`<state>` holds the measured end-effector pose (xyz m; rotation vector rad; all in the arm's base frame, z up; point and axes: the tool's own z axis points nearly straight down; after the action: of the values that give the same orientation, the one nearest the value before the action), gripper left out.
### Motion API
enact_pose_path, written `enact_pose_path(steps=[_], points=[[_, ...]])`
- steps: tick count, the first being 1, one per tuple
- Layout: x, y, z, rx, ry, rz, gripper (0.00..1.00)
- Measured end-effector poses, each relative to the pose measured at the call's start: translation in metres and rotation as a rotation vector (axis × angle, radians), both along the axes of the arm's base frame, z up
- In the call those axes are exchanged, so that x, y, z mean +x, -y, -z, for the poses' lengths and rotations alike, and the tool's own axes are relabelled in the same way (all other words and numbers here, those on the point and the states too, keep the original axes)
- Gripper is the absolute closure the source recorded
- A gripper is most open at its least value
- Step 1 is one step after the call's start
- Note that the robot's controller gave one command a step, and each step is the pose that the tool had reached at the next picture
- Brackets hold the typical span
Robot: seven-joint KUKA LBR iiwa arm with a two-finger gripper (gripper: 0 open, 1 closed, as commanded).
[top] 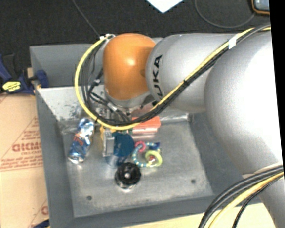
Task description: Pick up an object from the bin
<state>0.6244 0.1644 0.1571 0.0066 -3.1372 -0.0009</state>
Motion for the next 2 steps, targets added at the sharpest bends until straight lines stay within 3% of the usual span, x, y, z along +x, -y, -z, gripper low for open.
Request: enact_pose_path(steps=[1, 2], points=[[0.002, 0.001, -0.005, 0.001, 0.008, 0.005, 0.00], [0.022, -0.036, 0.082, 0.004, 0.014, -0.321, 0.00]])
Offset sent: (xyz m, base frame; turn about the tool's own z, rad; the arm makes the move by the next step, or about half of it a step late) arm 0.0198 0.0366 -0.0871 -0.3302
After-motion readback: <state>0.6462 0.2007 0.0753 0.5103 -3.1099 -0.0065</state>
